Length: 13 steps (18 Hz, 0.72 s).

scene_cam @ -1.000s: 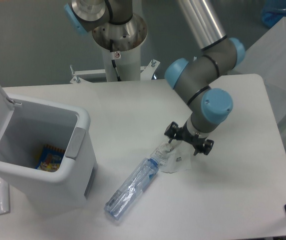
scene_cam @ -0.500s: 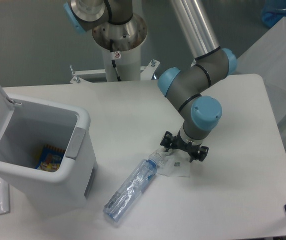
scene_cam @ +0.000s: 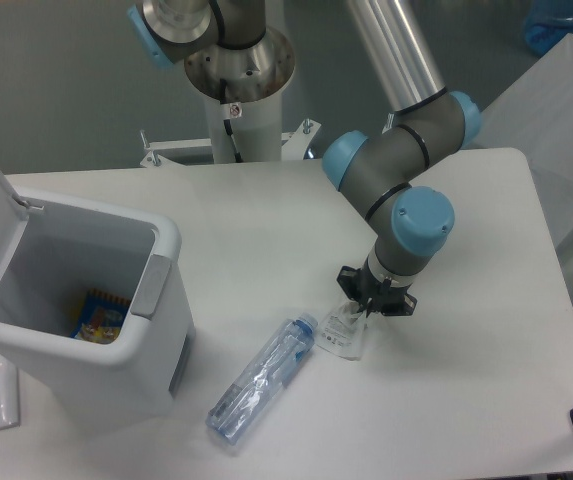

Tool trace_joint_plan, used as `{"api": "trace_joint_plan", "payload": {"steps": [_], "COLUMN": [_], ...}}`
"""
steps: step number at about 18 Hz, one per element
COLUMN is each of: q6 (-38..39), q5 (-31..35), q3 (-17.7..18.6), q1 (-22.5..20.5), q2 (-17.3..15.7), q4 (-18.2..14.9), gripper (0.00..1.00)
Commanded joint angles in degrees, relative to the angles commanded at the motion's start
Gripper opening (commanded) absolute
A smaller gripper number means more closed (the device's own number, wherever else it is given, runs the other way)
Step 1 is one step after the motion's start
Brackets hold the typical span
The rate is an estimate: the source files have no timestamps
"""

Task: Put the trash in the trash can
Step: 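Close the gripper on the clear plastic wrapper and lift it, then carry the wrapper over the white trash bin and open the gripper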

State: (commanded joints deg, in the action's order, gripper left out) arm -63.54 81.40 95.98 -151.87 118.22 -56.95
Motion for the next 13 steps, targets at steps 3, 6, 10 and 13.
{"api": "trace_joint_plan", "payload": {"steps": [3,6,10,13], "q6": [0.4,1.7,9.7,15.0], "q5": [-10.3,-14.4,-19.9,-23.7], "q3": [-3.6,-4.5,-4.8,-5.3], "q1": [-1.5,-1.7,0.4,2.6], "q2": [-1.9,-4.4,-9.8,-13.6], "q4": [0.0,0.0,0.1,0.5], "gripper": [0.0,0.0,0.0,0.0]}}
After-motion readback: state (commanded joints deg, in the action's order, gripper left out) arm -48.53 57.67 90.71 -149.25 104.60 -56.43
